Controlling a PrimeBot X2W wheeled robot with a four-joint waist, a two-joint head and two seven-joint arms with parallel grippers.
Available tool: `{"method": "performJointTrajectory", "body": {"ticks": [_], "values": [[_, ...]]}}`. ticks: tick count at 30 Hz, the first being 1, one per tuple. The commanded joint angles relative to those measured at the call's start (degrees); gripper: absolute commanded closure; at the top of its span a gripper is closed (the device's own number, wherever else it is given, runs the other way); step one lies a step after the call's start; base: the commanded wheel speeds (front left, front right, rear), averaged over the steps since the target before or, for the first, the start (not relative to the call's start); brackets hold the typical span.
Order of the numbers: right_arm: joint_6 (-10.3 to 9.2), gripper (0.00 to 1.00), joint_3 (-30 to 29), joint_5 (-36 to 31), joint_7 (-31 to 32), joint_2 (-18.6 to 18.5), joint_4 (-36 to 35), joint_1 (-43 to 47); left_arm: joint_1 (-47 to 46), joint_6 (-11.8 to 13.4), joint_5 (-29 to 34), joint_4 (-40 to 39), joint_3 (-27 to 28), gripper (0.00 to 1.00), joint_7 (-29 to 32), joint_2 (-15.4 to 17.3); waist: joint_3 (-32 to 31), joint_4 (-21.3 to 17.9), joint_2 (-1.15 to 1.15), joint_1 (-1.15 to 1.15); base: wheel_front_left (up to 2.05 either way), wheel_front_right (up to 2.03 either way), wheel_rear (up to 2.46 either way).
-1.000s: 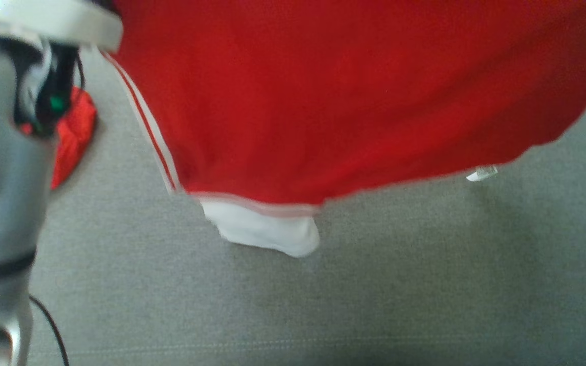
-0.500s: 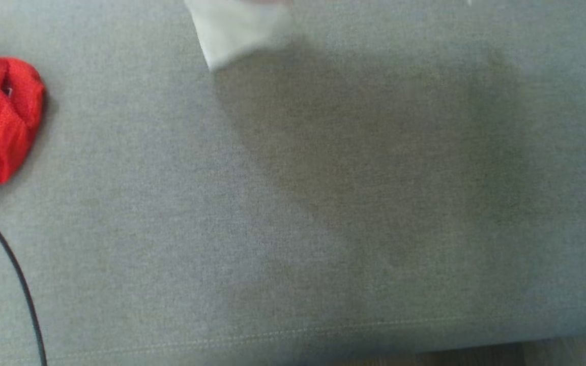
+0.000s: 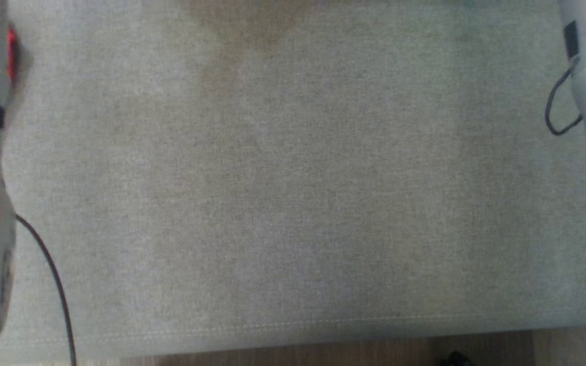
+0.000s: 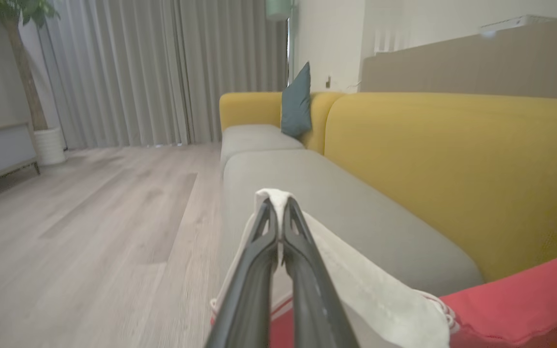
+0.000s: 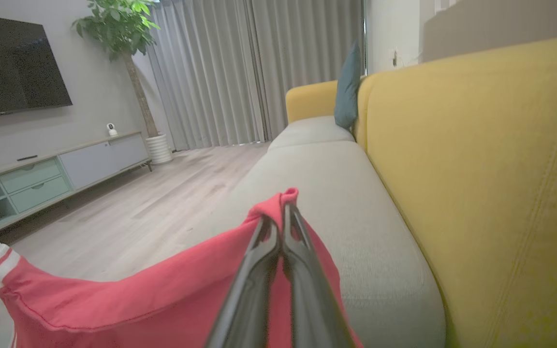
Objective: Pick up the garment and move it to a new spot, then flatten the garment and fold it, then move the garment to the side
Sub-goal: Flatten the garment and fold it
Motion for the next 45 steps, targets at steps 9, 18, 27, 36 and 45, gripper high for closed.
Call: {"method": "performJointTrajectory", "body": {"ticks": [9, 18, 27, 36, 45], "values": [[-0.04, 1.00, 7.00, 5.82, -3.55, -0.09, -0.69, 4.61, 4.98, -0.67, -2.67, 0.92, 2.96, 1.00, -0.28, 1.81, 0.08, -0.06, 0.00, -0.02, 0.00, 0.00, 0.00], [-0.04, 1.00, 8.50, 12.73, -5.65, -3.60, -10.10, 21.62, 18.03, -0.76, -6.21, -2.54, 6.24, 1.00, -0.28, 1.31, -4.51, -0.09, 0.00, -0.02, 0.00, 0.00, 0.00], [-0.04, 1.00, 3.05, 12.04, -5.72, -6.40, -22.74, 47.09, 42.50, 0.95, -6.35, -20.30, 7.76, 1.00, -0.28, 0.76, -11.56, 1.08, 0.00, -0.02, 0.00, 0.00, 0.00], [-0.04, 1.00, -8.18, 4.56, 2.91, -1.64, -40.00, 71.58, 68.49, 8.10, -6.49, -45.84, 7.19, 1.00, 6.16, 1.81, -16.46, 1.11, 0.00, -0.02, 0.00, 0.00, 0.00], [-0.04, 1.00, -15.35, -1.31, 18.34, 3.00, -58.84, 87.00, 88.55, 16.40, -7.62, -67.42, 8.29, 1.00, 14.85, 2.34, -19.29, 0.64, 0.00, -0.02, 0.00, 0.00, 0.00]]}}
